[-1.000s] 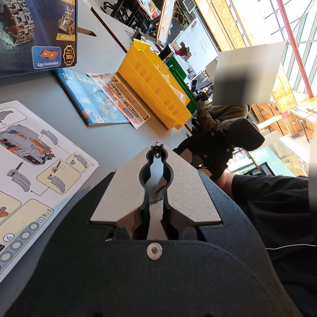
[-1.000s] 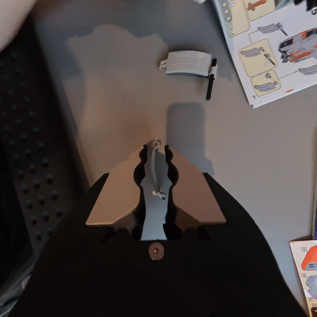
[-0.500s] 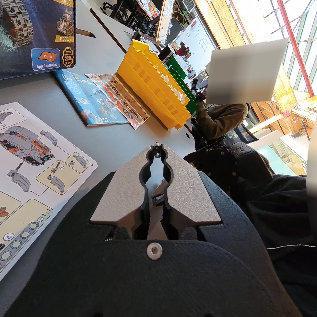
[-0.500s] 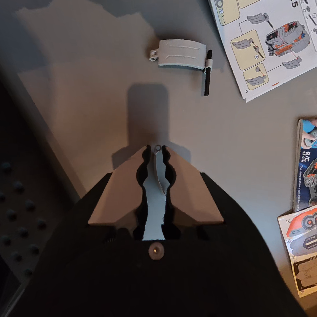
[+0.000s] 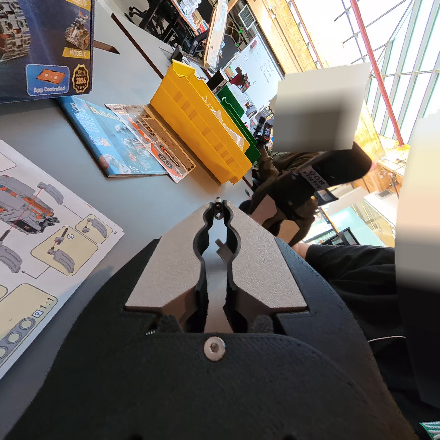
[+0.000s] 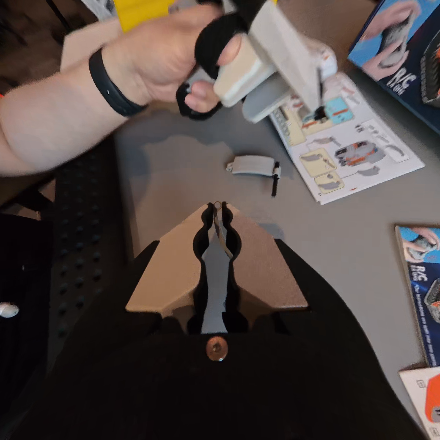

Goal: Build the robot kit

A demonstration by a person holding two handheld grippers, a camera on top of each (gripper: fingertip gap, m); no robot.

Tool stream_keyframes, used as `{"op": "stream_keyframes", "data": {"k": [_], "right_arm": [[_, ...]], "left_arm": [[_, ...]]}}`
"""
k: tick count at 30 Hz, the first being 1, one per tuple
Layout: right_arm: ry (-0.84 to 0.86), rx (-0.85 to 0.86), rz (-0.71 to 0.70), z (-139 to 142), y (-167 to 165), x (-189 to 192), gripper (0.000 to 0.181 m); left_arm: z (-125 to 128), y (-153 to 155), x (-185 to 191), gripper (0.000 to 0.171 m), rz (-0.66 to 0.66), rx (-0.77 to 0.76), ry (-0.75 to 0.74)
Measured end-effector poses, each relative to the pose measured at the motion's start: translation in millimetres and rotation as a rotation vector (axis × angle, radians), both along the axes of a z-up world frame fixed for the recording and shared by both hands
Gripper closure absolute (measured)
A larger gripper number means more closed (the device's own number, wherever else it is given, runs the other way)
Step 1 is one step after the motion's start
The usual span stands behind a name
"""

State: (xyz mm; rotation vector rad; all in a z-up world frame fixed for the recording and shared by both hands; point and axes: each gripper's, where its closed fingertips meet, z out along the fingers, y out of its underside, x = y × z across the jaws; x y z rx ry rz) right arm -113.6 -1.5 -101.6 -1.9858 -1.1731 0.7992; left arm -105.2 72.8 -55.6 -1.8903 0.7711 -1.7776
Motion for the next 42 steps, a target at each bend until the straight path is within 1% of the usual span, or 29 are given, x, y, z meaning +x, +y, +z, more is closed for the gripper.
{"op": "stream_keyframes", "data": {"k": [3, 10, 14, 16, 20, 26, 33, 36, 42], "right_arm": [[0.156, 0.005, -0.012, 17.7, 13.5, 8.2, 0.177], [0.566, -0.157, -0.037, 49.5, 35.8, 27.8, 0.176], [0.725, -0.194, -0.046, 63.3, 45.6, 42.9, 0.176], [0.735, -0.184, -0.053, 63.1, 49.0, 47.3, 0.176], [0.694, -0.170, -0.064, 54.8, 53.4, 48.7, 0.176], [0.814, -0.258, -0.050, 61.8, 54.6, 50.7, 0.175], [0.874, -0.304, -0.033, 63.8, 54.8, 53.6, 0.177], [0.878, -0.323, -0.008, 62.5, 52.1, 50.2, 0.177], [0.885, -0.354, -0.013, 58.4, 53.8, 46.6, 0.177]], "left_arm": [[4.0, -0.7, -0.3, 0.167, -0.009, -0.016, -0.033], [7.7, -3.7, 1.5, 0.167, -0.028, -0.010, -0.060], [8.5, -5.7, 3.2, 0.167, -0.035, 0.017, -0.058], [8.4, -5.9, 3.6, 0.167, -0.033, 0.030, -0.054], [8.1, -5.4, 4.1, 0.167, -0.029, 0.046, -0.050], [8.1, -3.4, 3.9, 0.167, -0.016, 0.069, -0.047], [9.8, -5.6, 4.7, 0.167, -0.024, 0.077, -0.049], [9.6, -5.7, 4.7, 0.167, -0.024, 0.071, -0.050], [13.1, -6.1, 4.0, 0.167, -0.027, 0.053, -0.074]]}}
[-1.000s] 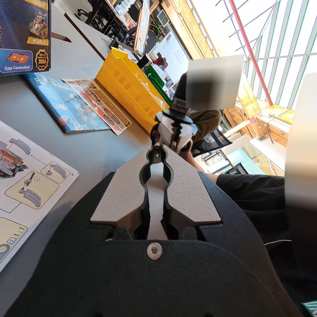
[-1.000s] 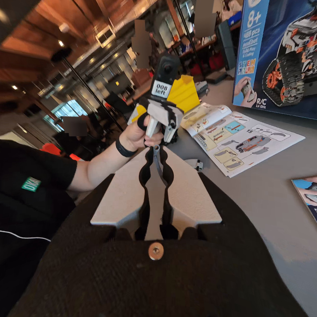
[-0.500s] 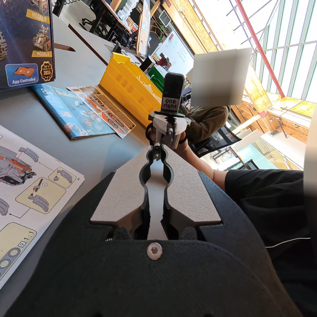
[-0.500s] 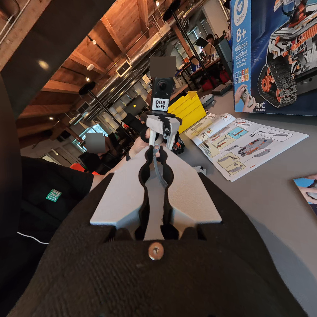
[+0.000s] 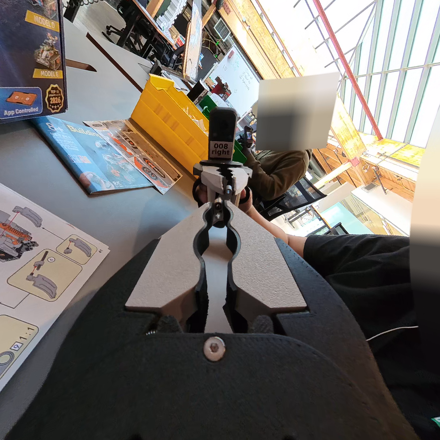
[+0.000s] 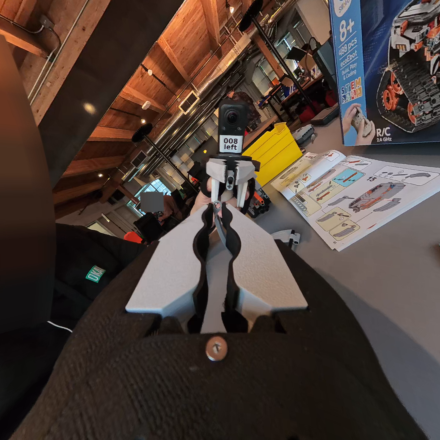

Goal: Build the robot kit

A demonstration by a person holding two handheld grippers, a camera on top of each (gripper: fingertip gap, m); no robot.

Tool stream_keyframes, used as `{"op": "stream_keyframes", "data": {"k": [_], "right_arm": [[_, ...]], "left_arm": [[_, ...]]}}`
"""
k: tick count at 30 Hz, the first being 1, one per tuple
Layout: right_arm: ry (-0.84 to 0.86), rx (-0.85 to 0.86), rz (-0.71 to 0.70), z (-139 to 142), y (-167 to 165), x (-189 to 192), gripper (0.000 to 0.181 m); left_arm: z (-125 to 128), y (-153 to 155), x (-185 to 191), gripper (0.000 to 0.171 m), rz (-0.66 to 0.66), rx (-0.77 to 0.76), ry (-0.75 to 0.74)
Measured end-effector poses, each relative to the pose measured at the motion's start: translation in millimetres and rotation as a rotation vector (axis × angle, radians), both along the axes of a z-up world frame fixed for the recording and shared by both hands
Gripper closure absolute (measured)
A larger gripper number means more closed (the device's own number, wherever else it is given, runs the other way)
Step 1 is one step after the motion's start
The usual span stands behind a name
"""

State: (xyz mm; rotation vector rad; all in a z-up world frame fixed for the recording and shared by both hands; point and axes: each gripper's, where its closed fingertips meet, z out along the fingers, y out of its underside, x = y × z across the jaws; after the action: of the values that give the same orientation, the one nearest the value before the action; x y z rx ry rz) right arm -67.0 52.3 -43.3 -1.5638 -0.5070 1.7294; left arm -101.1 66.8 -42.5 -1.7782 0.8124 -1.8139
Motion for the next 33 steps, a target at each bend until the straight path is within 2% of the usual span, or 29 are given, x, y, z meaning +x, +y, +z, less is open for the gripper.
{"op": "stream_keyframes", "data": {"k": [5, 15, 33], "right_arm": [[0.008, -0.023, 0.003, -2.9, 2.3, -0.5, 0.177], [-0.068, 0.128, -0.087, -2.3, 10.4, 3.7, 0.177], [-0.082, 0.117, -0.097, -6.4, 14.3, 6.0, 0.177]], "left_arm": [[-1.0, -1.1, 1.2, 0.167, -0.007, -0.009, 0.002], [-1.2, -0.7, 1.0, 0.167, -0.009, -0.036, -0.006], [6.6, 4.7, -5.9, 0.167, 0.019, -0.035, -0.042]]}}
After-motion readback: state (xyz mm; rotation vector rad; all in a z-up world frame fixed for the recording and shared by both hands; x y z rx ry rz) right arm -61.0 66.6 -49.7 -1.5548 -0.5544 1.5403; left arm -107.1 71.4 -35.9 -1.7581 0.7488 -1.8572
